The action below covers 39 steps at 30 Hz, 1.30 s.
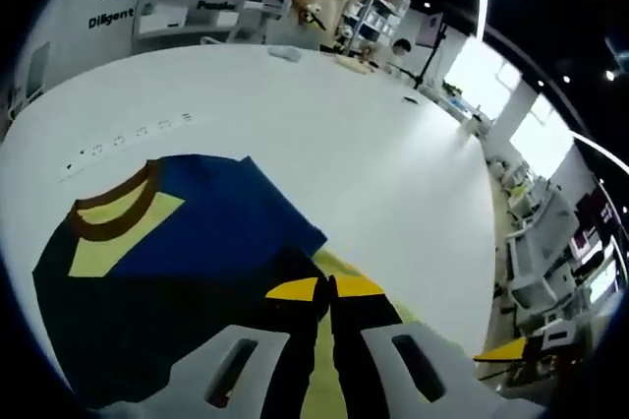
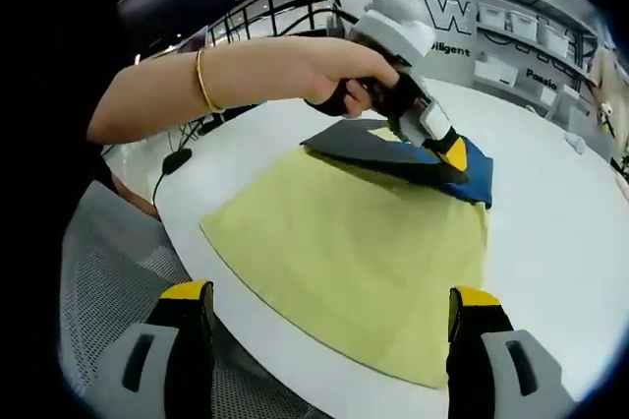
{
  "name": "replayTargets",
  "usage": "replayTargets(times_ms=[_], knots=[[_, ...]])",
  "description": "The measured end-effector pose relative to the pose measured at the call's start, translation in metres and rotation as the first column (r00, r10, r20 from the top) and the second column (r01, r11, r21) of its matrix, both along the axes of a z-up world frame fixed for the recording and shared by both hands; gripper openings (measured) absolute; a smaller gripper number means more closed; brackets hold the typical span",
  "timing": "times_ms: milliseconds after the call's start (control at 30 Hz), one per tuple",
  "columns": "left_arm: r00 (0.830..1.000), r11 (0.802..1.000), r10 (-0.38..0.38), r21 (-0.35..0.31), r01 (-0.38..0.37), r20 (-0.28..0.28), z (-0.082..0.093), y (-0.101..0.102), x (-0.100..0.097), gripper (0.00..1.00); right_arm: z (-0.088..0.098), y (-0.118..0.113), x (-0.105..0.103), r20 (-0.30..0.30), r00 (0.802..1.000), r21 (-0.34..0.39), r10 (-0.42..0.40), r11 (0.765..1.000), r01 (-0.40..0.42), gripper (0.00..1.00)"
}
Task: Fold the garment on the visible template until the final outline fits inside the template.
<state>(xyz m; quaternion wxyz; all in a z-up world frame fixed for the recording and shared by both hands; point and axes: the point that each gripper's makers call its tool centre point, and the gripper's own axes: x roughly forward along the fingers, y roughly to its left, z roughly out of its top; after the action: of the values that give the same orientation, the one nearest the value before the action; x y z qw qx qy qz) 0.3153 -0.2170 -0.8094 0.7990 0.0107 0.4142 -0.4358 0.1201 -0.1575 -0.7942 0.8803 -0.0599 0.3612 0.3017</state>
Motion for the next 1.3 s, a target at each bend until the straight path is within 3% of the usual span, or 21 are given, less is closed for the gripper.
replayTargets(times_ms=[100,233,333,400,533,733,1300], knots=[[0.999,1.000,-0.024,-0.001,0.024,0.021,-0.001,-0.002,-0.003,0.10,-0.001,0.002,0.000,-0.003,1.000,-0.001,0.005,1.000,-0.005,0.99],[0.998,1.000,-0.025,-0.001,0.025,0.051,0.004,-0.001,-0.002,0.34,-0.002,0.005,0.001,-0.007,1.000,-0.006,0.018,1.000,-0.018,0.99],[0.996,1.000,-0.021,0.000,0.021,0.082,0.010,0.003,0.003,0.44,0.000,0.005,0.003,-0.003,1.000,0.001,0.017,1.000,-0.017,0.99],[0.995,1.000,-0.002,0.000,0.002,0.100,0.014,0.009,0.008,0.53,0.001,0.005,0.005,0.002,1.000,0.009,0.013,1.000,-0.013,0.99],[0.990,0.999,0.038,0.021,-0.042,0.136,0.018,0.026,0.019,0.80,0.005,0.000,0.012,0.011,1.000,0.022,-0.015,1.000,0.014,0.99],[0.984,0.997,0.042,0.052,-0.052,0.173,0.022,0.045,0.023,0.98,0.012,-0.008,0.020,0.026,0.998,0.050,-0.053,0.997,0.052,0.99],[0.970,0.996,0.046,0.064,-0.063,0.238,0.039,0.097,0.012,0.99,0.029,-0.030,0.055,0.081,0.994,0.051,-0.075,0.996,0.071,0.99]])
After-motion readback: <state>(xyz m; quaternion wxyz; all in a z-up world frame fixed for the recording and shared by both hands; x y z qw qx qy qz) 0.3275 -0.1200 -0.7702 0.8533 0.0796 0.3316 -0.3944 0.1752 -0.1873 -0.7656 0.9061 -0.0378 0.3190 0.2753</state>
